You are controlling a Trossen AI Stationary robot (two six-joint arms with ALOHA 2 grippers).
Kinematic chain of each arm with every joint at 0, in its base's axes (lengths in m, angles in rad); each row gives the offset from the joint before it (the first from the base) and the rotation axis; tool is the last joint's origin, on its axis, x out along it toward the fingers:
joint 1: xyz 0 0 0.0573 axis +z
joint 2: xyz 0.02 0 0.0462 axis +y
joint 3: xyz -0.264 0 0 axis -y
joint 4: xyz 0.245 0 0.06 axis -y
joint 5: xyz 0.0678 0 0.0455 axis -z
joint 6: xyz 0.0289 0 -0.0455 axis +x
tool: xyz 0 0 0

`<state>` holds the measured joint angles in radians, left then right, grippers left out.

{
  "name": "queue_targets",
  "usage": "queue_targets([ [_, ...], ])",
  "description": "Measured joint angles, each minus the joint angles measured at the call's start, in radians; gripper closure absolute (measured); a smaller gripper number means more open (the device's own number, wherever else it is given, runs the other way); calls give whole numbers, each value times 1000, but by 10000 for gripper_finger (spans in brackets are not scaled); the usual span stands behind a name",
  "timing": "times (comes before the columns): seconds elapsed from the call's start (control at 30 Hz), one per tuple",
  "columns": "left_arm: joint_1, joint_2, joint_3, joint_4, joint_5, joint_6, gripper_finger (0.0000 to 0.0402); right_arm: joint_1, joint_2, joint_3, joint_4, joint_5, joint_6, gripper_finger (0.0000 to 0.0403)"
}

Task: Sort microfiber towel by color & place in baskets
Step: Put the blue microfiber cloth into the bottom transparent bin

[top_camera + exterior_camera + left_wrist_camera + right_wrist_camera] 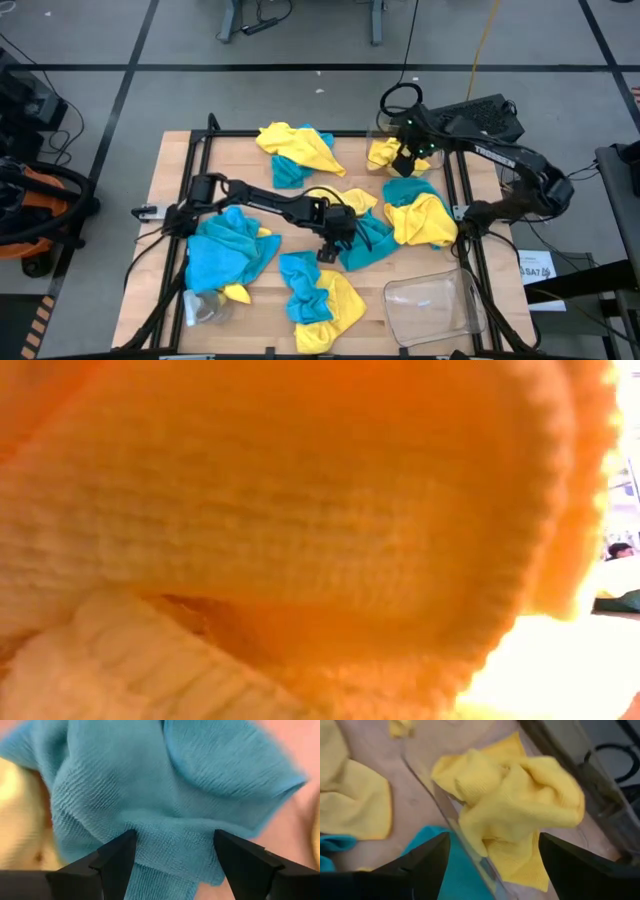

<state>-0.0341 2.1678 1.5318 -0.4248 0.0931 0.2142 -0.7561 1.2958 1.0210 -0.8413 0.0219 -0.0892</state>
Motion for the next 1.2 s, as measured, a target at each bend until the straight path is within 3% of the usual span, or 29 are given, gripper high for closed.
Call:
queue_targets([
  [0.13,-2,30,4,8,-34,-4,143,30,-75,0,-2,0,18,106],
  [0.23,-3,35,5,9,-31,-4,182,54,-128,0,-3,1,26,106],
  [0.53,-1,10,0,-12,-45,53,386,161,-265,0,-32,-2,27,106],
  [0.83,0,-41,42,-57,-50,84,396,298,-360,0,-44,-2,95,106],
  [1.2,3,-215,43,-89,-113,109,398,450,-401,0,-51,1,139,106],
])
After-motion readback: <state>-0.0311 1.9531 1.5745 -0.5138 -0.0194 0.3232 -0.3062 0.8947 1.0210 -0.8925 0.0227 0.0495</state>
